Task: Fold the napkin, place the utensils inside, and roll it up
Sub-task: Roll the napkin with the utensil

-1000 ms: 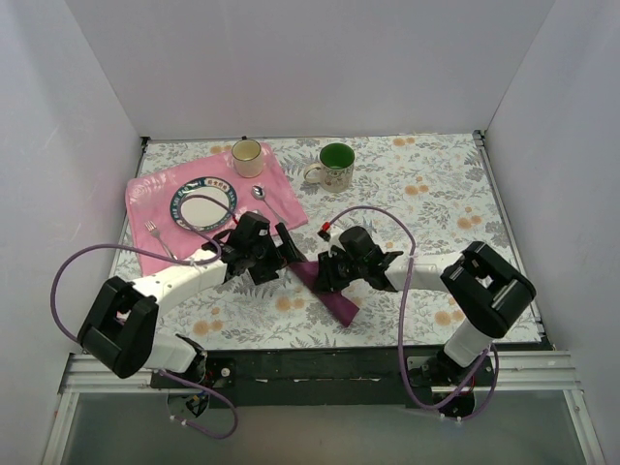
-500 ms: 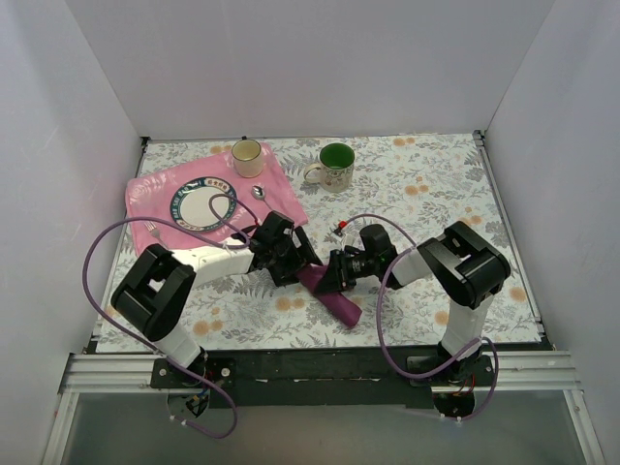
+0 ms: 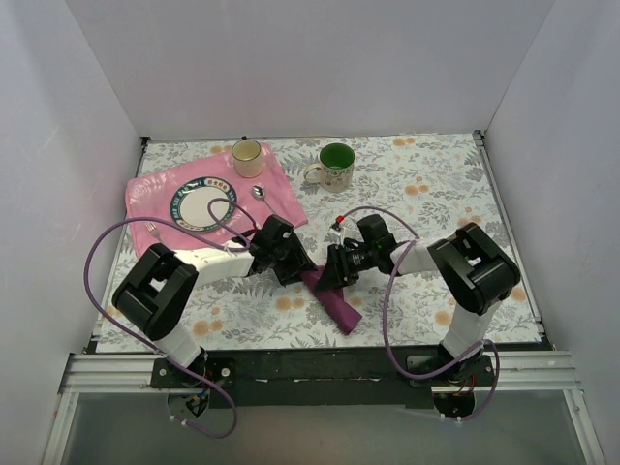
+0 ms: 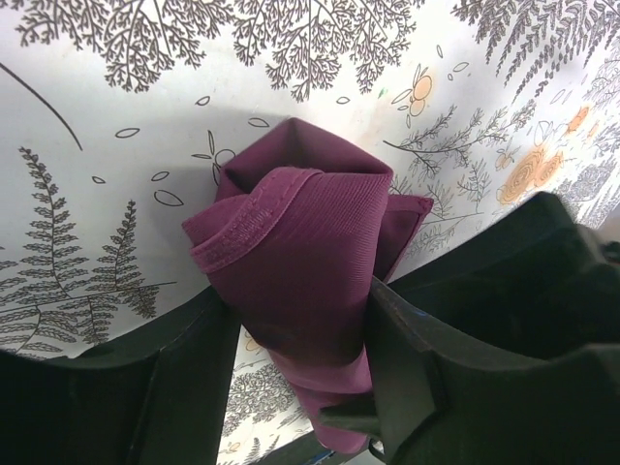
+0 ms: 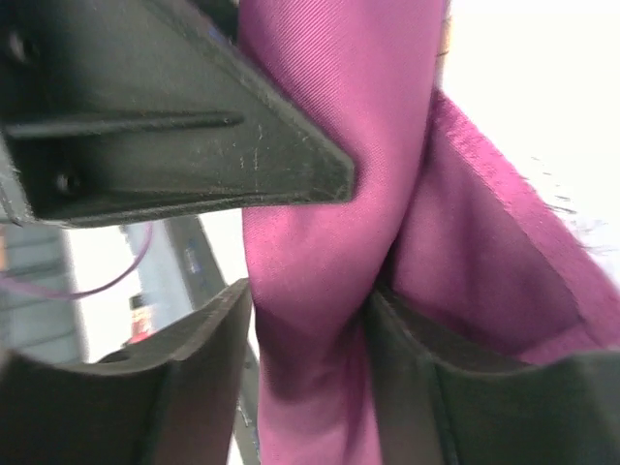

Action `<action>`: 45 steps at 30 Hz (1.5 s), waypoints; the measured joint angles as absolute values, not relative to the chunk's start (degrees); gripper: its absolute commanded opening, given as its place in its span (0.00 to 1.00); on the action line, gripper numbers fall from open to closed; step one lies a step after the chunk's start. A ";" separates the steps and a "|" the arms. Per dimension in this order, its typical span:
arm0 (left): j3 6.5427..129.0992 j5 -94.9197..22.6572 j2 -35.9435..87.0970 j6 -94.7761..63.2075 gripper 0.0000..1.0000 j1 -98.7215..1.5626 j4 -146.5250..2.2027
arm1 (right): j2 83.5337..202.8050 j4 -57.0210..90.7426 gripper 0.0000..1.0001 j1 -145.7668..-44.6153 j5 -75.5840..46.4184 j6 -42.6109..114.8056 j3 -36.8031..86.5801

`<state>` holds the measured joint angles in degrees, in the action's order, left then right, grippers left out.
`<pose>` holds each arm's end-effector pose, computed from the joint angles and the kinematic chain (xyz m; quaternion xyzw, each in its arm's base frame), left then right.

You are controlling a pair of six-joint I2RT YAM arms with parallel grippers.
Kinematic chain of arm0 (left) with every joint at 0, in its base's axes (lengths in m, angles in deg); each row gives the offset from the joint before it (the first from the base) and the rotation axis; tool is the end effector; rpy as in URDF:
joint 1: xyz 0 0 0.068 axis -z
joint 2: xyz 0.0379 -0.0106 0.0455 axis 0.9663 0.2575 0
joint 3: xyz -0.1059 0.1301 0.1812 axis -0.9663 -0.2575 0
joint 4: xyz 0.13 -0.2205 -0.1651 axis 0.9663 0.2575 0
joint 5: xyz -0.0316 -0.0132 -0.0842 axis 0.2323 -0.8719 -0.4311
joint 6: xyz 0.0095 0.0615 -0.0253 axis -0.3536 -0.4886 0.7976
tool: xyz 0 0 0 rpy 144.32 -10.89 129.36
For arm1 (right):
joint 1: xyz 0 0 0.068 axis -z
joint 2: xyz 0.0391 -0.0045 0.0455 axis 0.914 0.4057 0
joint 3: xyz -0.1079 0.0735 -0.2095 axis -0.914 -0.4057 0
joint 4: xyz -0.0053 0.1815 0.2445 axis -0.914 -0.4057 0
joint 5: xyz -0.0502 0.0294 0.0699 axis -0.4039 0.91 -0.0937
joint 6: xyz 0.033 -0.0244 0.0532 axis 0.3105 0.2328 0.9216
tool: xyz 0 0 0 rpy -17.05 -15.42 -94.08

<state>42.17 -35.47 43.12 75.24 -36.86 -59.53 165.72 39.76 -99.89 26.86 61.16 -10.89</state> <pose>0.2668 -0.2192 0.0746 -0.4937 0.8196 -0.2886 0.0353 0.2598 0.2227 0.0375 -0.1848 0.8263 0.5209 0.1086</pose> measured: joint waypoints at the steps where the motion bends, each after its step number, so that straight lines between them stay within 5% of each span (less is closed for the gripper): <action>1: 41.98 -35.42 43.10 75.16 0.50 -36.86 -59.73 | 164.19 35.63 0.63 -99.93 25.02 58.91 -9.77; 10: 41.69 -35.88 43.12 74.37 0.51 -36.86 -60.65 | 152.26 9.80 0.77 -102.93 1.46 45.73 -4.00; 18: 41.76 -38.70 43.77 73.45 0.51 -37.69 -61.57 | 141.24 5.16 0.82 -122.05 -24.29 41.03 -3.72; 33: 41.78 -42.68 44.60 72.95 0.52 -39.29 -62.22 | 160.54 2.19 0.79 -139.41 -55.81 37.47 6.16; 36: 41.78 -42.96 44.60 72.84 0.52 -39.35 -62.24 | 161.61 2.01 0.75 -139.69 -59.22 38.01 6.68; 39: 41.78 -43.16 44.60 72.58 0.54 -39.38 -62.29 | 162.01 1.64 0.59 -139.65 -61.45 38.34 6.66; 43: 41.87 -43.79 44.60 71.81 0.71 -39.44 -62.66 | 162.09 1.45 0.36 -139.23 -61.95 39.00 5.44; 45: 42.07 -44.30 44.43 71.37 0.78 -39.46 -62.99 | 161.81 2.41 0.35 -138.90 -61.47 39.35 4.54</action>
<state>42.07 -44.30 44.43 71.37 -39.46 -62.99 161.81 2.41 -138.90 -61.47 39.35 4.54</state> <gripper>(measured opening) 0.680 0.393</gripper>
